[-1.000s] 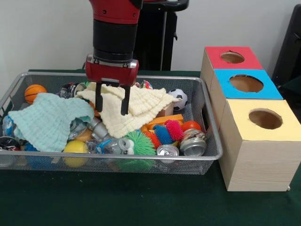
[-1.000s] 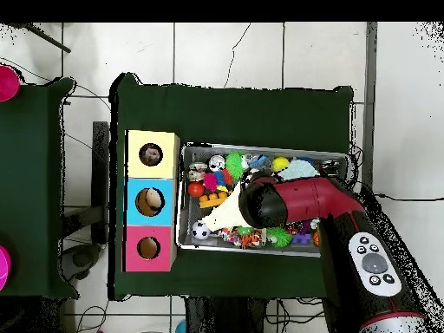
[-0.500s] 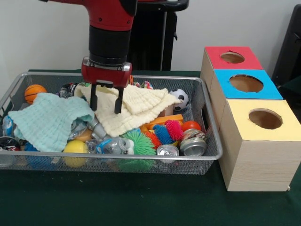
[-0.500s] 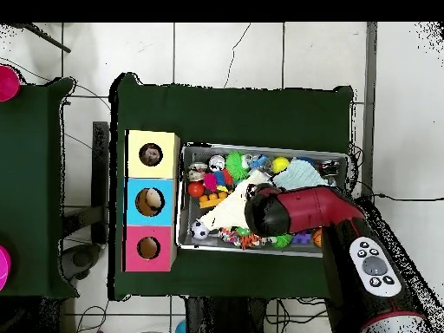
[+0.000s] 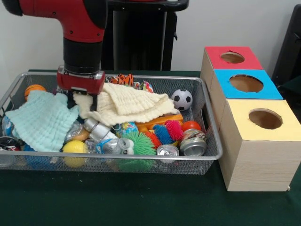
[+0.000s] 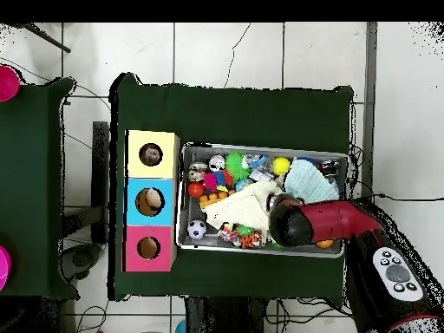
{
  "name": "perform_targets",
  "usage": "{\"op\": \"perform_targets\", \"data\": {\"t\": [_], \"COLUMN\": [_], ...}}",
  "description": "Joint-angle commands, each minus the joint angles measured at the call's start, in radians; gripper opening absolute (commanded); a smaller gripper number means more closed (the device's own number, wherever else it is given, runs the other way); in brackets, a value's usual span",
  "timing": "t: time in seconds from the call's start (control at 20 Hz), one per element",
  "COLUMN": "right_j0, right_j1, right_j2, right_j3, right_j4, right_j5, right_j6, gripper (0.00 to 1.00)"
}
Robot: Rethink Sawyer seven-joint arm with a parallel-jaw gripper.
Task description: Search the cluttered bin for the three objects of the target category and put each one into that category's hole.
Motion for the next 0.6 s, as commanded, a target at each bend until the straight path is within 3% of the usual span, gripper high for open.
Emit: {"op": "perform_targets", "data": {"t": [0.05,0.25,0.3,0.45,0.6], "right_j0": [-0.057,-0.038,-0.041,-0.074,-0.049], "right_j1": [0.081,0.107,0.109,0.105,0.063], "right_j2": [0.023,0.016,0.022,0.060,0.058], "right_j3": [-0.062,-0.082,-0.081,-0.058,-0.053], "right_j4": [-0.116,-0.141,-0.143,-0.154,-0.117], "right_j5": [-0.007,-0.039,-0.044,-0.095,-0.021], "right_j6": [-0.183,-0.149,-0.150,-0.169,-0.171], "gripper": [1.00,1.00,0.00,0.00,0.00]}}
